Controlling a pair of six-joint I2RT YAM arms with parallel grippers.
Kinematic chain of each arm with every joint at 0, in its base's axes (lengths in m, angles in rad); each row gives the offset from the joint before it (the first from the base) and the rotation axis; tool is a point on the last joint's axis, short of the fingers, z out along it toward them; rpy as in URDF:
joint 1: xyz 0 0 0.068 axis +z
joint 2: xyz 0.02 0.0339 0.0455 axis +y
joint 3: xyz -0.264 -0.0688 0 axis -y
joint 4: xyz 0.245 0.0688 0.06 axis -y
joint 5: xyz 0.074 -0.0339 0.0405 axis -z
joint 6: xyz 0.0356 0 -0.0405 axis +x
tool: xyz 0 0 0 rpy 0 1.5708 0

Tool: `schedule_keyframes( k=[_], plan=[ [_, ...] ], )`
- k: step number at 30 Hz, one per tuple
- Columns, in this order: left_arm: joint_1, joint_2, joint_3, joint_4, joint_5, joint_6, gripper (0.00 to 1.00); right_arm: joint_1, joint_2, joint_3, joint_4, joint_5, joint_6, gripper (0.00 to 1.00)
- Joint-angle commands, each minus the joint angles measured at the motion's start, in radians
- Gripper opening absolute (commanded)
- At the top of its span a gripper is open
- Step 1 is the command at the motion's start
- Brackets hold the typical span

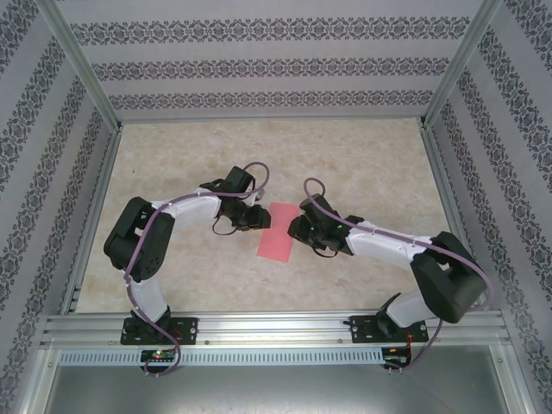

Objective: Fold a paper plane with a square sheet of paper (pick it up from the middle)
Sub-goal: Fold the square sheet of paper in half at the center of the table.

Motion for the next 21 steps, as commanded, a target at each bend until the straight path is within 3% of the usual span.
schedule_keyframes(
  k=[1,7,21],
  plan=[
    [0.045,-0.039,-0.024,0.006,0.023,-0.011,0.36,-0.005,0.075,0.081,0.029,-0.037,-0.013,0.37],
    [0.088,-0.034,-0.044,0.023,0.079,-0.012,0.4,-0.007,0.159,0.136,0.006,-0.032,-0.002,0.38],
    [0.087,0.0,-0.046,0.043,0.139,-0.015,0.43,-0.017,0.196,0.113,0.005,-0.031,0.008,0.39]
  ],
)
